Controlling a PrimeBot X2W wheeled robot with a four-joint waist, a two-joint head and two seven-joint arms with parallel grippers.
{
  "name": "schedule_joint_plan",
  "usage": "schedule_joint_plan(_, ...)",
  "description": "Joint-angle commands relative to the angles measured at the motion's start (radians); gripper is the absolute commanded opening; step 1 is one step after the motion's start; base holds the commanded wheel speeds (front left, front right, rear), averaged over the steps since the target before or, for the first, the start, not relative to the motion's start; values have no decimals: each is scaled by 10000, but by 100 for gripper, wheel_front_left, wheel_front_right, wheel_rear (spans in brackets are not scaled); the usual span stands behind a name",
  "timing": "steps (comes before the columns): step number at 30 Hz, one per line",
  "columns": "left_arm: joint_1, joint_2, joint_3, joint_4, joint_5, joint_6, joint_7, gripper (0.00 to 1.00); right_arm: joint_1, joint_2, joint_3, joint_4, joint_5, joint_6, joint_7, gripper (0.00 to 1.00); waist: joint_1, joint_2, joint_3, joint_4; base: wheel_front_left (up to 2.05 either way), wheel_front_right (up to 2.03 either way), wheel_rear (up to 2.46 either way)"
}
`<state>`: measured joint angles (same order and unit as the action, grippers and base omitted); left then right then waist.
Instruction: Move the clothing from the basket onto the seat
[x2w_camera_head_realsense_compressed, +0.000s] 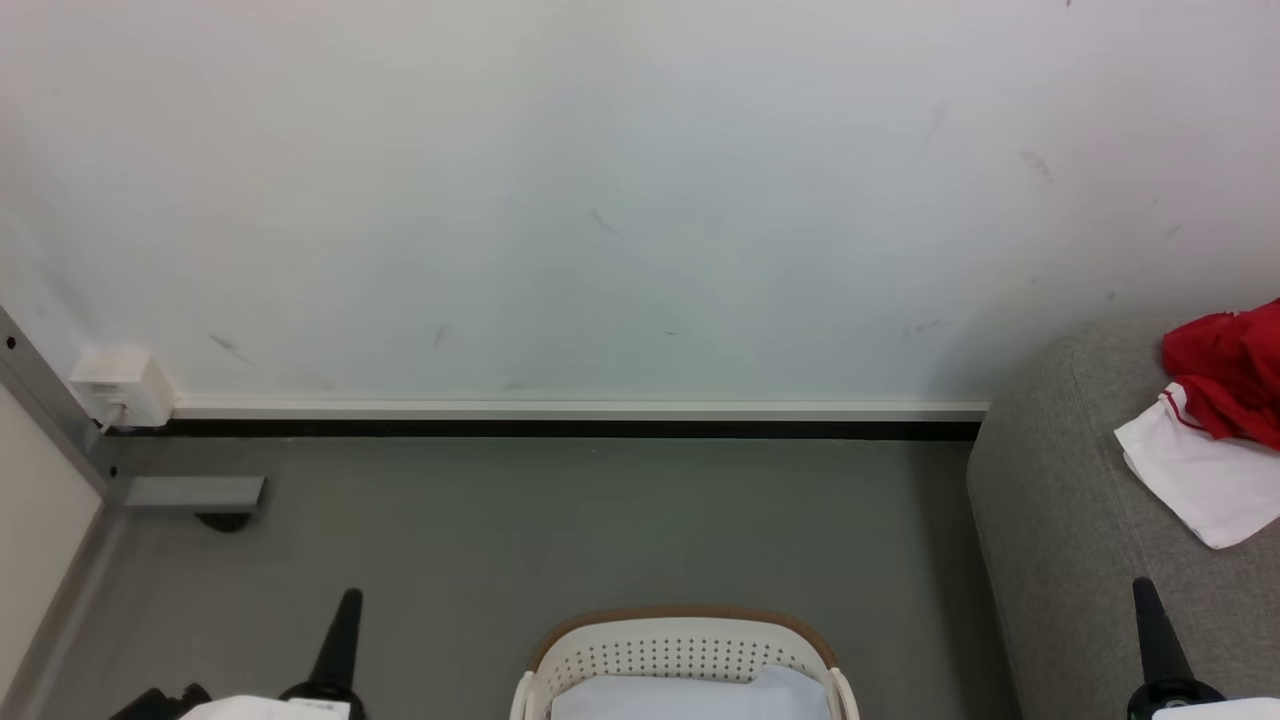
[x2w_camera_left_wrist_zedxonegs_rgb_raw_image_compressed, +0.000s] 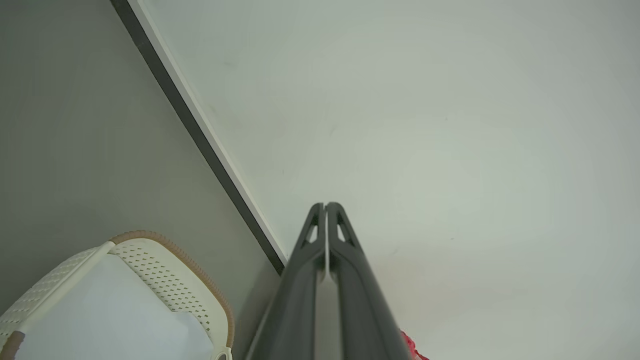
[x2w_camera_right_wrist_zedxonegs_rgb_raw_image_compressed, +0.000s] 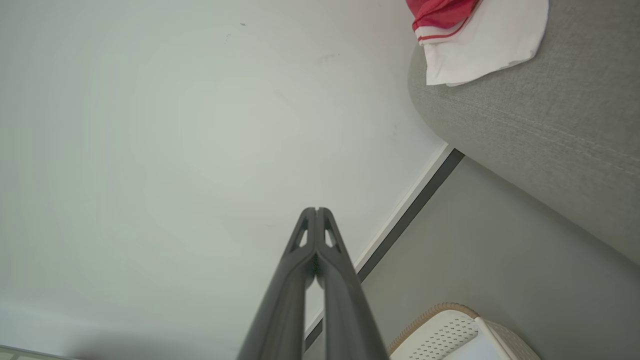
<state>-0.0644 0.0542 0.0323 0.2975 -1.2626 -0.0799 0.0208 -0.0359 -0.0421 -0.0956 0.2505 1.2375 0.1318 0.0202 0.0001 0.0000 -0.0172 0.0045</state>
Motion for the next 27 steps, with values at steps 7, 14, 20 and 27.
schedule_joint_plan(7,-234,20,199,-178,-703,-133,194,0,-287,-103,-59,-107,757,-13,191,0,-1,0,29,-7,0,0,0)
schedule_joint_plan(14,-299,9,334,-259,-1283,-219,343,0,-367,-106,-88,-102,1362,-15,337,0,-1,0,60,-13,0,0,0)
schedule_joint_plan(20,-333,4,444,-315,-1766,-285,485,0,-479,-109,-112,-100,1873,-16,481,0,-1,0,86,-19,0,0,0)
schedule_joint_plan(27,-383,-6,560,-384,-2257,-358,611,0,-551,-112,-139,-93,2429,-17,612,0,-1,0,116,-26,0,0,0)
